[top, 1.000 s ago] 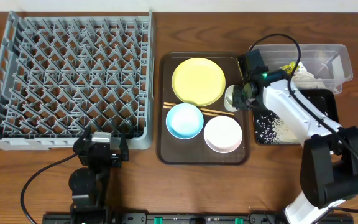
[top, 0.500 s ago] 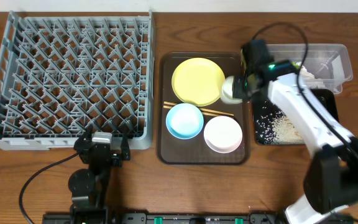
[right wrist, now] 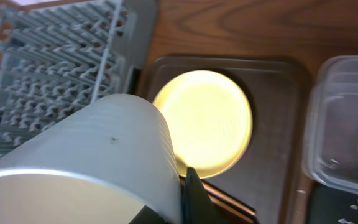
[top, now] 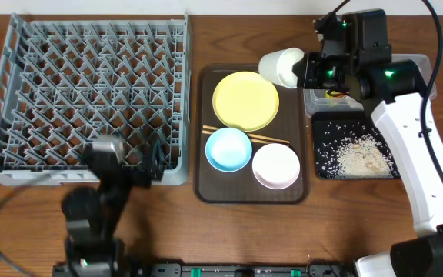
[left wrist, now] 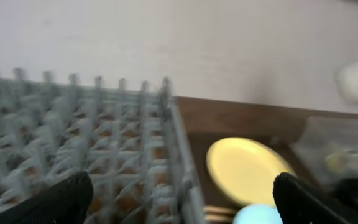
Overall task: Sort waste into correct bins and load items into the dishwasher
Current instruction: 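Bring the white cup toward the left gripper and hand it over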
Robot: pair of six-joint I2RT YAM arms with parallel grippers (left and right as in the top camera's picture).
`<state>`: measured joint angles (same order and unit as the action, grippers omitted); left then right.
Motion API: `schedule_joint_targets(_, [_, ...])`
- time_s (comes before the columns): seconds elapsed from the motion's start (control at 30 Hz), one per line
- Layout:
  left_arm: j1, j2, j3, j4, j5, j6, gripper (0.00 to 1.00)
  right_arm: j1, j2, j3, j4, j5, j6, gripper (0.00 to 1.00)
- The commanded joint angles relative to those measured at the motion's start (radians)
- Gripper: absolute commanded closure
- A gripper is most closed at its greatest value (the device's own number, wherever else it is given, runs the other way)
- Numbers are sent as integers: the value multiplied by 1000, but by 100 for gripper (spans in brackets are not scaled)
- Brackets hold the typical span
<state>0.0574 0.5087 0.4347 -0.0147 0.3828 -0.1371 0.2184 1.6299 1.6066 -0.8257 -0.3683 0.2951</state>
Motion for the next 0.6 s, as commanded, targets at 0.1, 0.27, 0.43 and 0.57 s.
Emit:
schedule_joint_targets(0.1, [5, 400, 278, 64, 489, -122, 6, -2, 5, -1, 7, -89, -19, 99])
schedule_joint_targets(0.27, [2, 625, 314, 561, 730, -513, 6, -3, 23, -1, 50, -141, -10, 99])
schedule_joint_targets(0.43, [2, 709, 314, 755, 736, -1219, 6, -3, 93, -1, 127, -333, 3, 99])
schedule_joint_targets(0.57, [2, 723, 314, 753, 801, -1380, 6, -3, 160, -1, 220, -558, -13, 99])
